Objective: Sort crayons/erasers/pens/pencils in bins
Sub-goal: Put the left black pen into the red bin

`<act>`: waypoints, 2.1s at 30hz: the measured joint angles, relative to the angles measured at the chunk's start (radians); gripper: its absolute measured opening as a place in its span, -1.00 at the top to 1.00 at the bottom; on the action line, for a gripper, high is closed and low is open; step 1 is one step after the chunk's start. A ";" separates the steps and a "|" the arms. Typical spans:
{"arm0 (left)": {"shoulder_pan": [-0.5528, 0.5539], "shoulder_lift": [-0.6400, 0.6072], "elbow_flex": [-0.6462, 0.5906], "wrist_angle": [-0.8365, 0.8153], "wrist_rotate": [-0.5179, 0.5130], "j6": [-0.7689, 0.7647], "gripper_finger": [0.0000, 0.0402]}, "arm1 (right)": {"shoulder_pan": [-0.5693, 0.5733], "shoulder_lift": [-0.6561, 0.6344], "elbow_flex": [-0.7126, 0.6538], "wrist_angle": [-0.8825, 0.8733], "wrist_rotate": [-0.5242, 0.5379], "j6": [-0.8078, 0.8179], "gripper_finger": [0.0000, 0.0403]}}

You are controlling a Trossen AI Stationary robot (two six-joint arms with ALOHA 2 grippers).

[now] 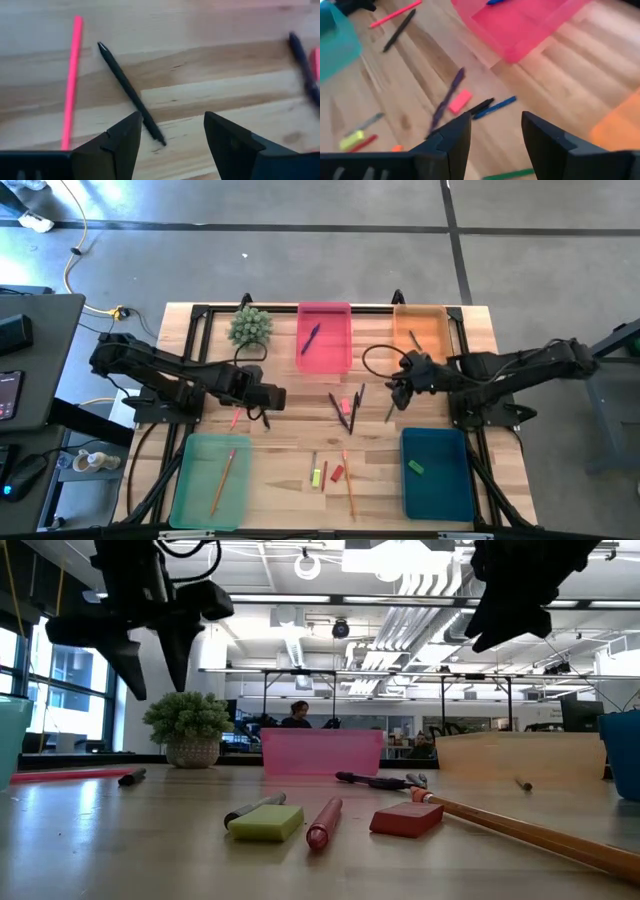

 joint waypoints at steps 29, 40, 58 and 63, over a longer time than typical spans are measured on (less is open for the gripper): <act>-0.026 0.279 -0.023 0.122 0.096 -0.310 0.03 | -0.201 -0.007 0.000 -0.004 -0.060 -0.490 0.18; -0.026 0.380 -0.013 0.133 0.144 -0.310 0.05 | -0.200 -0.007 0.000 -0.032 -0.066 -0.501 0.18; -0.027 0.384 -0.017 0.185 0.087 -0.274 0.78 | -0.200 -0.007 0.000 -0.029 -0.058 -0.546 0.18; -0.035 0.384 -0.017 0.187 0.078 -0.274 0.86 | -0.200 -0.007 0.000 -0.029 -0.057 -0.554 0.18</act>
